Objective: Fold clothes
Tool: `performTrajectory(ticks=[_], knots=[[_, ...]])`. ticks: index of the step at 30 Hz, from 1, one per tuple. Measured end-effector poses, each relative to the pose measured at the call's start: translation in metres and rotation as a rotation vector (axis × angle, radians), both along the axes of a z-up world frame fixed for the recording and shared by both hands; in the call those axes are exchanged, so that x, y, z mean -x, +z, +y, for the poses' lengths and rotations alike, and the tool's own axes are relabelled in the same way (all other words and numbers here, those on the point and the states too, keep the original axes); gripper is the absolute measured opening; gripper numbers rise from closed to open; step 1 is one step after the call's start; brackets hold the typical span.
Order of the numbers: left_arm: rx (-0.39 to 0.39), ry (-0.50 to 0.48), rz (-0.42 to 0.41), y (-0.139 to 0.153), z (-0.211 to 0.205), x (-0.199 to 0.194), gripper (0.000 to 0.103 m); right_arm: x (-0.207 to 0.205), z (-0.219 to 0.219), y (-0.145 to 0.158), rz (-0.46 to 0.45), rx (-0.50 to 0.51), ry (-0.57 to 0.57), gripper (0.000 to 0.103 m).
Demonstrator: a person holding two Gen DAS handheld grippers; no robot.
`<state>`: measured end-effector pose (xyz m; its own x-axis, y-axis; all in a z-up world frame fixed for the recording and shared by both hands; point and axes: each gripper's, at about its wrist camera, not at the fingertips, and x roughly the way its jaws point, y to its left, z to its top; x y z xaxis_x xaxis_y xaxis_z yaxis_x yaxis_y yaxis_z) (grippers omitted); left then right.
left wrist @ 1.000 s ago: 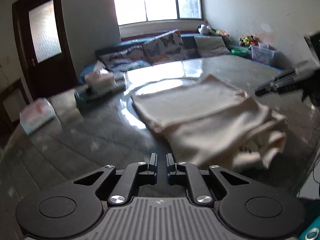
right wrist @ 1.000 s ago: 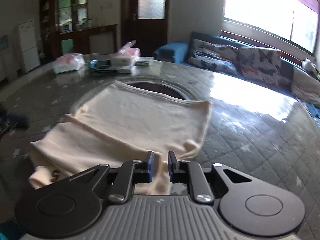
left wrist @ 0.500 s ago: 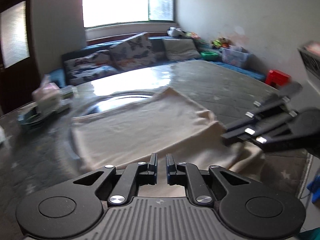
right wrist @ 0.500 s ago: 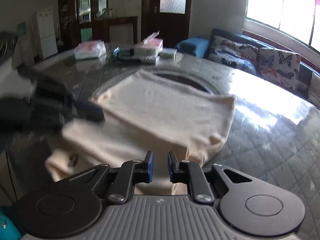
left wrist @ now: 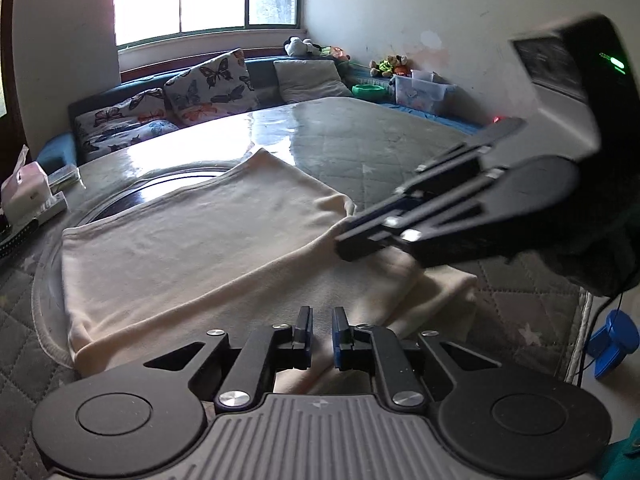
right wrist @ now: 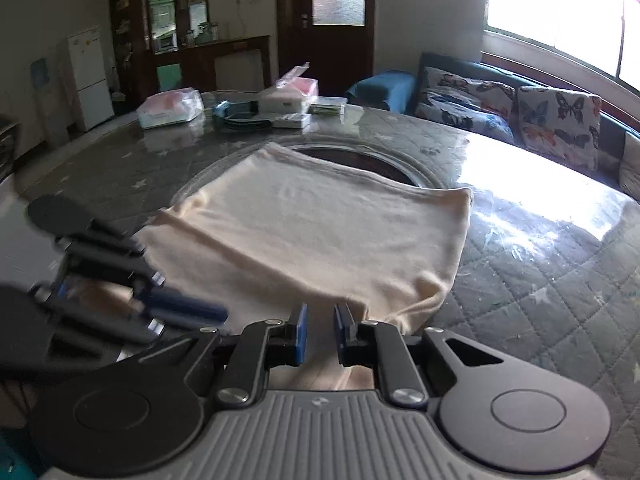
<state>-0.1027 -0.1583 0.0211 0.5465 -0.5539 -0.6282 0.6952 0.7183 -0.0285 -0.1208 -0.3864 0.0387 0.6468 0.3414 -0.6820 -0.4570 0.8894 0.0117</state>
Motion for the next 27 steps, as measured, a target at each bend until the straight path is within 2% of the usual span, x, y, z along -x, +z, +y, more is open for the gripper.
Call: performTrajectory(ticks=[3,10,14,17,22,23,25,27], knots=[[-0.005,0.001,0.002,0.0,0.002,0.002,0.012,0.007,-0.001,-0.007,0.03,0.028,0.005,0.013],[-0.007,0.049,-0.038,0.015,0.032,0.012,0.018,0.025,-0.005,0.001,0.005,0.036,0.008,0.014],[-0.041,0.11,-0.057,0.02,0.059,0.019,0.018,0.032,-0.007,-0.006,0.011,0.072,0.014,0.014],[-0.076,0.134,-0.069,0.022,0.079,0.027,0.02,0.035,-0.009,-0.002,-0.01,0.055,0.003,0.014],[-0.145,0.099,-0.108,0.023,0.093,0.05,0.03,0.034,-0.006,-0.006,0.0,0.087,0.022,0.014],[-0.156,0.081,-0.117,0.022,0.093,0.056,0.031,0.035,-0.006,-0.004,0.0,0.081,0.02,0.015],[-0.182,0.033,-0.146,0.02,0.09,0.066,0.04,0.038,-0.006,0.001,-0.006,0.083,0.023,0.015],[-0.207,-0.015,-0.175,0.015,0.083,0.075,0.04,0.043,-0.005,0.004,-0.013,0.093,0.034,0.02]])
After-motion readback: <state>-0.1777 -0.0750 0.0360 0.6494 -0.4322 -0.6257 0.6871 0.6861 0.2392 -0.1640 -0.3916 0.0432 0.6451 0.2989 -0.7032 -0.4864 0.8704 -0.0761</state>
